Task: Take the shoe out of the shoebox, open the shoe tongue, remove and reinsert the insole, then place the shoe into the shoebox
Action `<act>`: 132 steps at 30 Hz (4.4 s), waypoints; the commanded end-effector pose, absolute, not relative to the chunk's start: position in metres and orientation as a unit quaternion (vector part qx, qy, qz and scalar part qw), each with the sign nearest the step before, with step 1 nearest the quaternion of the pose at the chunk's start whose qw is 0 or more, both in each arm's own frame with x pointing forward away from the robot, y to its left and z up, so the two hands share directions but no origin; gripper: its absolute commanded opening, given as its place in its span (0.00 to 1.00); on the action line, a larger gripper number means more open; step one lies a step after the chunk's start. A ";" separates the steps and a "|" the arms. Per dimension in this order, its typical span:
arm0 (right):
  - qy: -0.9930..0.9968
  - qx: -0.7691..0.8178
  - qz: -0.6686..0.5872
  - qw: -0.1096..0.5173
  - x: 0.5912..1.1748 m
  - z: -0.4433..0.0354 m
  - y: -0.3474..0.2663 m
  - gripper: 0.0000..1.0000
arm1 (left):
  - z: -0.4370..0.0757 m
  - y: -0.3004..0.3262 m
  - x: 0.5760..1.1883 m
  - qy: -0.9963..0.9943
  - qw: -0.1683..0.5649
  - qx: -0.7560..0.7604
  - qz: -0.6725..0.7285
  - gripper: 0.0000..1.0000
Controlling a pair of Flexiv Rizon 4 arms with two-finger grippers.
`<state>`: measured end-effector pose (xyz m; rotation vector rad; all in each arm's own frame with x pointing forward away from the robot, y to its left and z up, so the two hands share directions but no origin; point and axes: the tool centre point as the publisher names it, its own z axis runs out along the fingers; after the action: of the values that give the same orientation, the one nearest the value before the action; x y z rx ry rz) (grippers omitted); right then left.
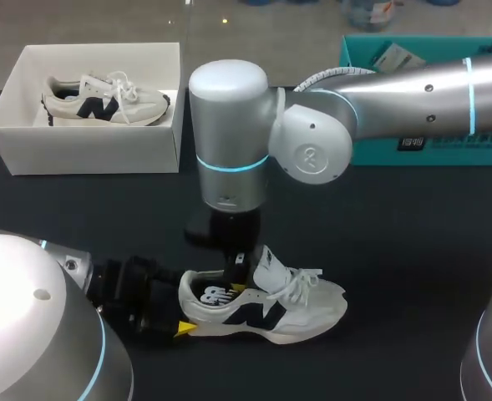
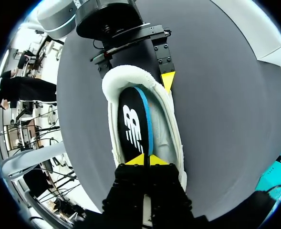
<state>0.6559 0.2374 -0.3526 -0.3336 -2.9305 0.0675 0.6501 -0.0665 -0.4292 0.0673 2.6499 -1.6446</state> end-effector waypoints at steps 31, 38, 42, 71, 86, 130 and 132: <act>-0.990 -0.098 -0.020 0.096 0.671 -0.342 0.236 0.45 | -0.436 -0.066 0.652 0.850 0.011 0.021 -0.526 0.00; -0.990 -0.096 -0.024 0.103 0.671 -0.346 0.235 0.42 | -0.436 -0.066 0.652 0.850 0.011 0.021 -0.526 0.00; -0.989 -0.091 -0.032 0.110 0.672 -0.352 0.238 0.39 | -0.436 -0.066 0.652 0.850 0.011 0.021 -0.526 0.00; -0.990 -0.080 -0.039 0.107 0.679 -0.350 0.250 0.38 | -0.436 -0.066 0.652 0.850 0.011 0.021 -0.526 0.00; -0.989 -0.062 -0.066 0.118 0.680 -0.361 0.259 0.41 | -0.436 -0.066 0.652 0.850 0.011 0.021 -0.526 0.00; -0.989 -0.061 -0.133 0.026 0.706 -0.301 0.265 0.00 | -0.436 -0.066 0.652 0.850 0.011 0.021 -0.526 0.00; -0.988 -0.061 -0.138 0.015 0.711 -0.295 0.268 0.00 | -0.436 -0.066 0.652 0.850 0.011 0.021 -0.526 0.00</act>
<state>0.7110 0.2686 -0.3036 -0.1836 -3.0572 -0.4281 0.6507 -0.0660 -0.4295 0.0653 2.6502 -1.6432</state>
